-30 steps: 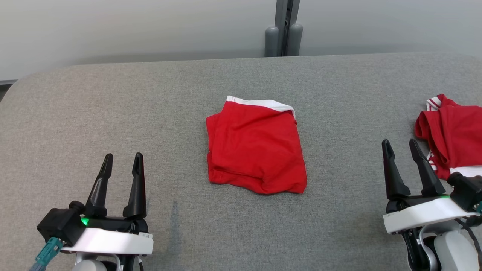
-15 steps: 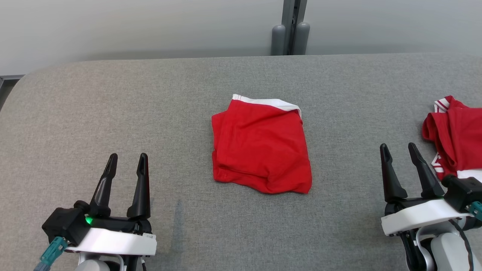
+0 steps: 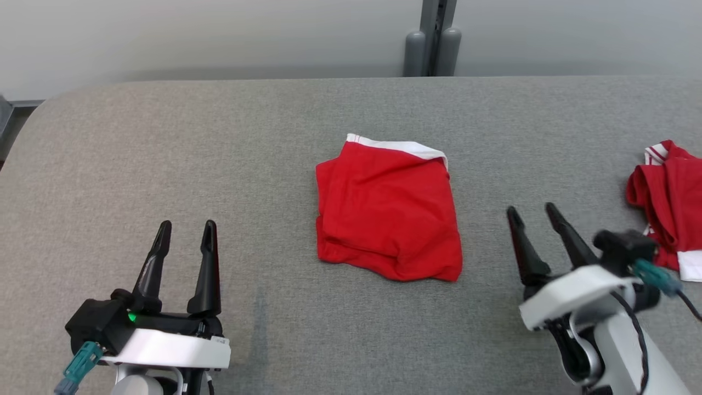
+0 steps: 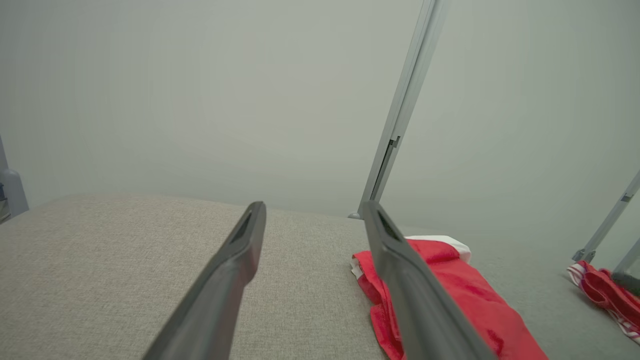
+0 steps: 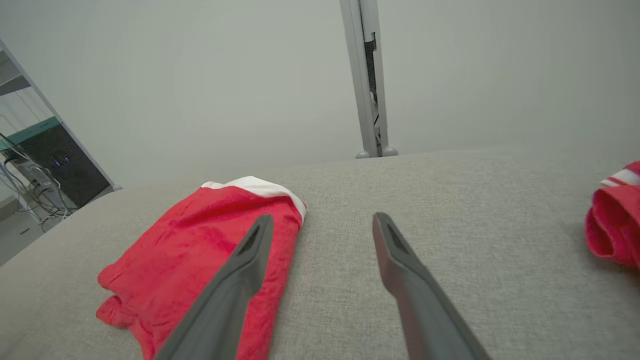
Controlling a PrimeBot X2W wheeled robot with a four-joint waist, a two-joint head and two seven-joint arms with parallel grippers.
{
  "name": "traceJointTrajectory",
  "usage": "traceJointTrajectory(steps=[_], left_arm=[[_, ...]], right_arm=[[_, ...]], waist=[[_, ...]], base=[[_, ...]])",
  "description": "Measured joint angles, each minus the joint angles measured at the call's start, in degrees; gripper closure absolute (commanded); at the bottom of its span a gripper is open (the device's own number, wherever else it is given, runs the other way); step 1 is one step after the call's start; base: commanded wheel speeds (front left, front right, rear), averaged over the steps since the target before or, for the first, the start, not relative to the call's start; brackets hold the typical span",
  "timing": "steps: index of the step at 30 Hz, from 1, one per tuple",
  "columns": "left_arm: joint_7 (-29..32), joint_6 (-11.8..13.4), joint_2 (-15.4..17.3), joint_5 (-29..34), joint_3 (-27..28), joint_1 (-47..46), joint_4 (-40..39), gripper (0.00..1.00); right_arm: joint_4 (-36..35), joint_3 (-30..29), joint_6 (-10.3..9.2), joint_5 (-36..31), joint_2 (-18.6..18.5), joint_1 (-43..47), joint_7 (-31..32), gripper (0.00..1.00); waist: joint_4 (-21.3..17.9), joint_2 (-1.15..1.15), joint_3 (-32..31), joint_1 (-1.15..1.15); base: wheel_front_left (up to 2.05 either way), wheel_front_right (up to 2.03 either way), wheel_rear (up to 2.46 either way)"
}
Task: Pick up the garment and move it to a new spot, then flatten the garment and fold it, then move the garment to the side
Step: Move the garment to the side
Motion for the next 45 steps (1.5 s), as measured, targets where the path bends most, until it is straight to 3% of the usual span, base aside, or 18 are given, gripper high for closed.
traceJointTrajectory(steps=[8,18,24,25,26,27,37,45], left_arm=[[0.01,0.09,0.0,-0.9,-1.43,-0.92,0.45,0.0],[0.01,0.6,0.0,-2.47,-2.9,-1.43,0.48,0.0],[0.0,0.77,0.02,-3.07,-3.05,-1.47,0.25,0.0],[0.0,0.77,0.0,-3.07,-3.07,-1.47,0.24,0.0],[0.0,0.77,0.01,-3.07,-3.05,-1.47,0.25,0.0],[0.0,0.77,0.01,-3.09,-3.04,-1.49,0.24,0.0],[0.0,0.92,0.02,-2.53,-2.64,-1.69,0.42,0.0],[0.0,0.47,0.02,-0.93,-2.11,-1.16,0.58,0.0]], right_arm=[[10.9,5.59,0.01,7.32,-1.44,-10.86,9.28,0.0],[26.09,4.22,0.01,14.69,-1.78,-20.3,21.07,0.0],[30.05,4.09,0.01,17.78,-1.55,-22.19,25.26,0.0],[30.03,4.16,0.02,18.68,-1.42,-22.19,25.59,0.57],[29.84,4.52,0.01,19.28,-1.36,-22.23,25.86,0.72],[29.64,4.88,0.01,19.68,-1.37,-22.37,25.92,1.0],[27.21,9.36,0.01,21.92,-1.86,-22.17,19.81,1.0],[22.05,16.37,0.01,25.29,-2.88,-20.51,16.66,1.0]], waist=[[3.44,0.0,1.02,0.0],[9.31,0.0,2.94,0.0],[11.27,0.0,4.27,0.0],[11.41,0.0,4.45,0.0],[11.51,0.0,4.62,0.0],[11.57,0.0,4.77,0.0],[10.12,0.0,3.67,0.0],[6.29,0.0,0.83,0.0]], base=[[0.0,0.0,0.0],[0.0,0.0,0.0],[0.0,0.0,0.0],[0.0,0.0,0.0],[0.0,0.0,0.0],[0.0,0.0,0.0],[0.0,0.0,0.0],[0.0,0.0,0.0]])
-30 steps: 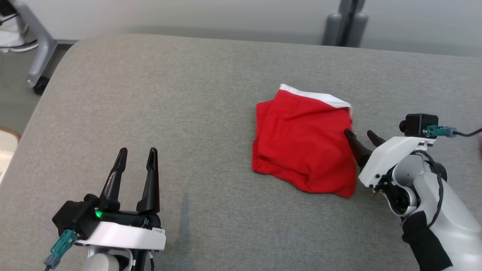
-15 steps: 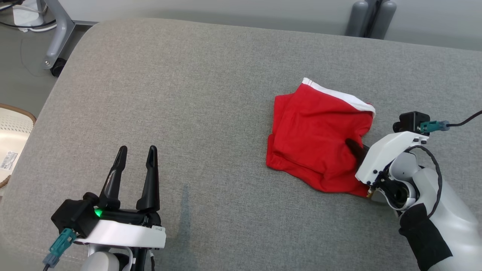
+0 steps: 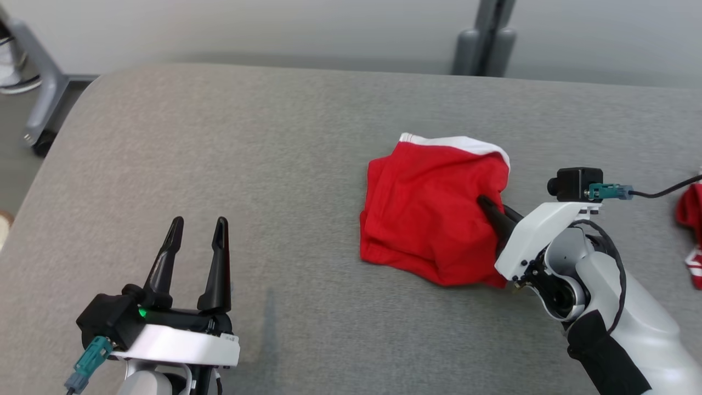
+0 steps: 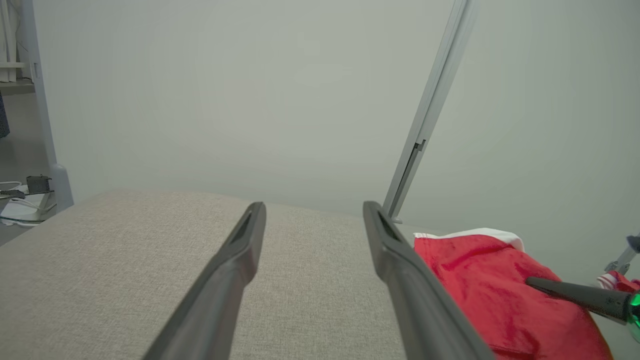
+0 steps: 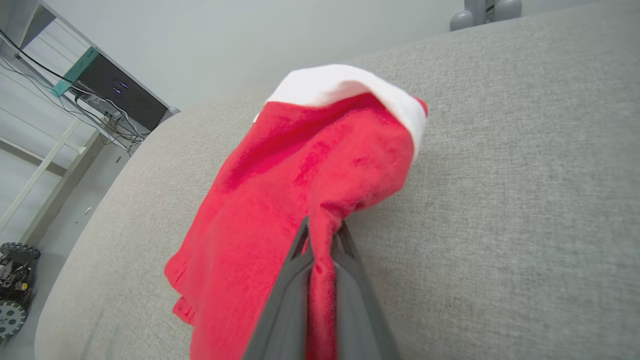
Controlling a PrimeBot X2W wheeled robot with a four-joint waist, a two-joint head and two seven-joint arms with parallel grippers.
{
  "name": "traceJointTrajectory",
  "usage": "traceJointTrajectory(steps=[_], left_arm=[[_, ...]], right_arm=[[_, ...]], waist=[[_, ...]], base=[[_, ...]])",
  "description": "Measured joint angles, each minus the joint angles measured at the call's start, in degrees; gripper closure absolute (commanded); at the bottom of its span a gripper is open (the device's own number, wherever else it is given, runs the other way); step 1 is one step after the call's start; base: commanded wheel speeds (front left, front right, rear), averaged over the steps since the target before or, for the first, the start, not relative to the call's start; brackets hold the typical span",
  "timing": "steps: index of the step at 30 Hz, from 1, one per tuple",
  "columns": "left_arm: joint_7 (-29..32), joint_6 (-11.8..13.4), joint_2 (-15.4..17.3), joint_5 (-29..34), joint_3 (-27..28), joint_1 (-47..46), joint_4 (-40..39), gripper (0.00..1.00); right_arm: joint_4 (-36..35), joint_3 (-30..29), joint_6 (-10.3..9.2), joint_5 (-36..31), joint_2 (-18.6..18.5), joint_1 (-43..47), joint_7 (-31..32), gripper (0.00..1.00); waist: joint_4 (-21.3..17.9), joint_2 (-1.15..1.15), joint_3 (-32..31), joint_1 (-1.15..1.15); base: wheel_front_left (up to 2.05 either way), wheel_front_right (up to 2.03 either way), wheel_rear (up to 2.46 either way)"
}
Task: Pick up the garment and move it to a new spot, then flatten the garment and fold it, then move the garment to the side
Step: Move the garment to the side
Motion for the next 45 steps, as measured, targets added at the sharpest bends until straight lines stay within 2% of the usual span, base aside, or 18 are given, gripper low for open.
traceJointTrajectory(steps=[10,26,33,39,45], left_arm=[[0.0,-0.81,0.0,1.44,-0.69,0.9,0.21,0.0],[0.0,-1.81,-0.02,3.32,-2.05,0.98,0.24,0.0],[0.0,-1.97,-0.03,3.57,-2.74,0.74,-0.02,0.0],[0.0,-2.01,-0.02,4.44,-3.09,-0.09,-0.03,0.0],[0.0,-2.19,0.48,4.64,-3.88,-1.77,0.09,0.0]], right_arm=[[-3.98,6.72,0.0,3.21,-4.79,0.41,-2.49,1.0],[-6.25,12.52,0.0,7.11,-6.11,-0.61,-5.26,1.0],[-6.66,13.76,0.0,8.34,-7.24,-1.47,-6.04,1.0],[-7.0,15.75,0.0,7.9,-9.91,-4.5,-6.12,1.0],[-6.33,17.56,0.0,8.36,-14.47,-9.62,-4.42,1.0]], waist=[[-7.18,0.0,-2.12,0.0],[-18.89,0.0,-2.12,0.0],[-22.43,0.0,-1.34,0.0],[-23.1,0.0,0.43,0.0],[-21.92,0.0,3.5,0.0]], base=[[0.0,0.0,0.0],[0.0,0.0,0.0],[0.0,0.0,0.0],[0.0,0.0,0.0],[0.0,0.0,0.0]])
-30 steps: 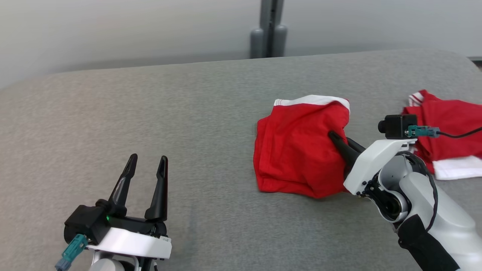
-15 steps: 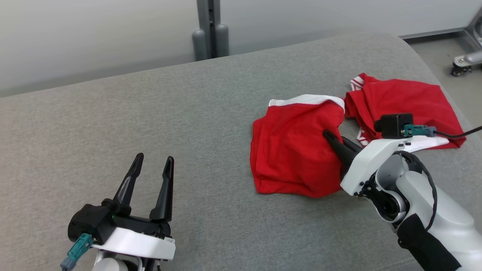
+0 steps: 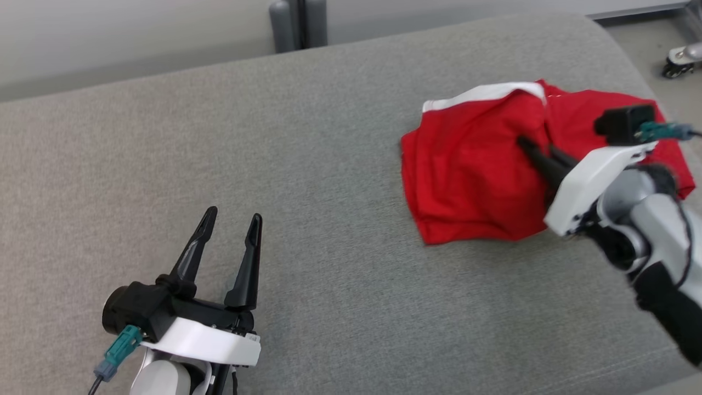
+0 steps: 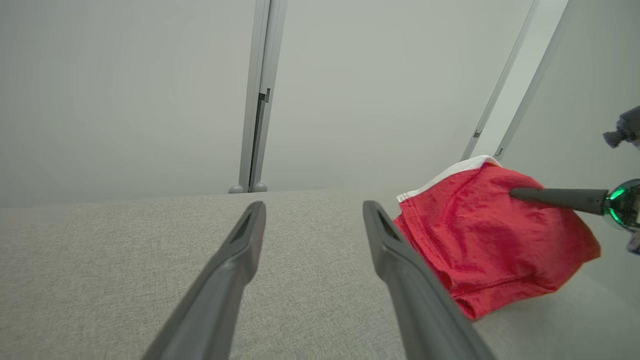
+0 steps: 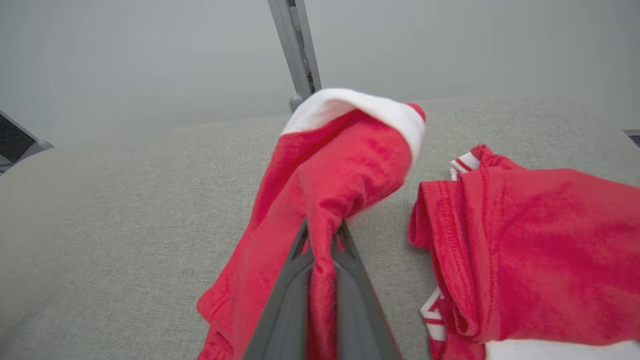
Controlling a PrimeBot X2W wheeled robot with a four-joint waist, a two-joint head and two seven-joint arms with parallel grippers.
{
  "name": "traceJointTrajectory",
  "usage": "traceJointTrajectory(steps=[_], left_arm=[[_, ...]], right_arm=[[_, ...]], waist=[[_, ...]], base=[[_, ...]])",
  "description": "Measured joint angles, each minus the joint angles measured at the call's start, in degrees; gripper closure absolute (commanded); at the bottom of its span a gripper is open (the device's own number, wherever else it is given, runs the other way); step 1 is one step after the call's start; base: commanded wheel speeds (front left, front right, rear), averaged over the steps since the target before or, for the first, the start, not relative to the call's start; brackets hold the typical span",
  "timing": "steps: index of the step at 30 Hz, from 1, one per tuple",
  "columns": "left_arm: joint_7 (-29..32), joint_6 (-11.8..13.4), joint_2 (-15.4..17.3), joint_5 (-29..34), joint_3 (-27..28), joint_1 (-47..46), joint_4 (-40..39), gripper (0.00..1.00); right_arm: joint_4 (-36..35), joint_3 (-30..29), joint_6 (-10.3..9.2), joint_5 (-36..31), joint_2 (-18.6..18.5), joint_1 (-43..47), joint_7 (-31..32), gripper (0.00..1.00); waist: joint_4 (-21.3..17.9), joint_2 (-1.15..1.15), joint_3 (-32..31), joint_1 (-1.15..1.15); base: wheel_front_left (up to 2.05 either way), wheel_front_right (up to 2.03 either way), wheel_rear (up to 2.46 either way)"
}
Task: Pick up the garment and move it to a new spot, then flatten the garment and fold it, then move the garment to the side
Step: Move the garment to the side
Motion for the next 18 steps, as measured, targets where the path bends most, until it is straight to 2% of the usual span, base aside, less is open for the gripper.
traceJointTrajectory(steps=[12,18], left_arm=[[0.0,-0.01,1.91,-0.36,-0.08,-2.07,-0.79,0.0],[0.0,-0.01,2.2,-0.35,0.14,-2.29,-1.37,0.0]], right_arm=[[3.04,0.2,0.0,1.72,-13.1,-5.99,7.27,1.0],[4.09,-1.26,0.0,-0.1,-17.58,-8.1,11.81,1.0]], waist=[[4.17,0.0,6.8,0.0],[4.46,0.0,9.5,0.0]], base=[[0.0,0.0,0.0],[0.0,0.0,0.0]])
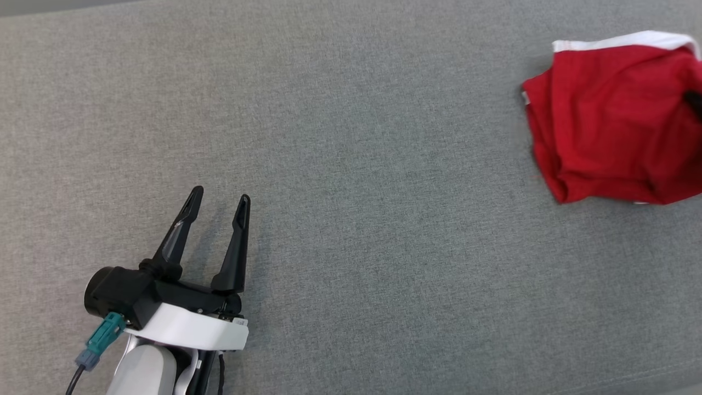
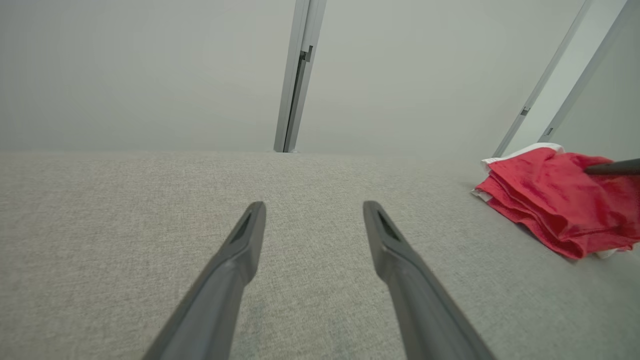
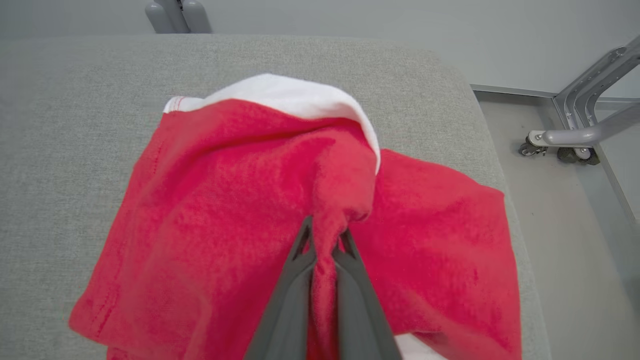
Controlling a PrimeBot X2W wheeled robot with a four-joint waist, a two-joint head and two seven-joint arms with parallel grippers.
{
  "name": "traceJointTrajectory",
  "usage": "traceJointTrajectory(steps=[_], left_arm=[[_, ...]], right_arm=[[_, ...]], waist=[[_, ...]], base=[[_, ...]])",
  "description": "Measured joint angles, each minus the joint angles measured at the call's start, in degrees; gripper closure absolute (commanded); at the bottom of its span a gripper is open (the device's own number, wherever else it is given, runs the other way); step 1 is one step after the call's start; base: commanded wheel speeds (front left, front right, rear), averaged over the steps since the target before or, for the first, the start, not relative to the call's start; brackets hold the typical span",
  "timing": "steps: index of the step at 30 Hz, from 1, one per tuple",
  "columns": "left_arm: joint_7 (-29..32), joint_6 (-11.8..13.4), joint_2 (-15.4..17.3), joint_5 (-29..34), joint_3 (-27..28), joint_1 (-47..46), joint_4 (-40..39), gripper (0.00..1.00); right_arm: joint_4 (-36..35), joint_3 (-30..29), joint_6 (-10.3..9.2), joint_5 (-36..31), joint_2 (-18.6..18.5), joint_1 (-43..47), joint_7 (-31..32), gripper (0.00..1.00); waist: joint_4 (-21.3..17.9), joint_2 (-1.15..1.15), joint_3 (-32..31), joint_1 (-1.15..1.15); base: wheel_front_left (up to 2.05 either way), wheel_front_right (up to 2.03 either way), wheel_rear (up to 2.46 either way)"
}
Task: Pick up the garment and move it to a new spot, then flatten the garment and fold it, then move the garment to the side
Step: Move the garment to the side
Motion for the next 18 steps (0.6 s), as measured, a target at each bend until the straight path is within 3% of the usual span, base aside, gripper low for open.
traceJointTrajectory(steps=[5,10,11,12,18], left_arm=[[0.0,0.0,0.01,0.0,-0.33,-1.02,-0.18,0.0],[0.0,0.0,0.05,0.01,-0.96,-1.99,0.08,0.0],[0.0,0.0,0.05,0.0,-1.08,-2.26,0.1,0.0],[0.0,0.0,0.03,-0.02,-1.23,-2.31,0.16,0.0],[0.0,0.0,-0.24,-0.43,-0.98,-2.27,0.55,0.0]], right_arm=[[4.22,-1.54,0.01,-6.02,-0.32,-2.19,0.14,1.0],[11.44,-3.44,0.01,-12.28,3.1,-3.32,-2.76,0.98],[12.77,-4.0,0.01,-13.04,3.93,-3.56,-3.46,0.66],[14.14,-4.38,0.01,-13.81,4.63,-3.61,-4.17,0.0],[19.78,-5.46,0.01,-19.22,7.37,-3.68,-9.85,0.0]], waist=[[-0.46,0.0,1.36,0.0],[-0.33,0.0,2.07,0.0],[-0.19,0.0,2.09,0.0],[-0.02,0.0,2.06,0.0],[1.13,0.0,0.59,0.0]], base=[[0.0,0.0,0.0],[0.0,0.0,0.0],[0.0,0.0,0.0],[0.0,0.0,0.0],[0.0,0.0,0.0]])
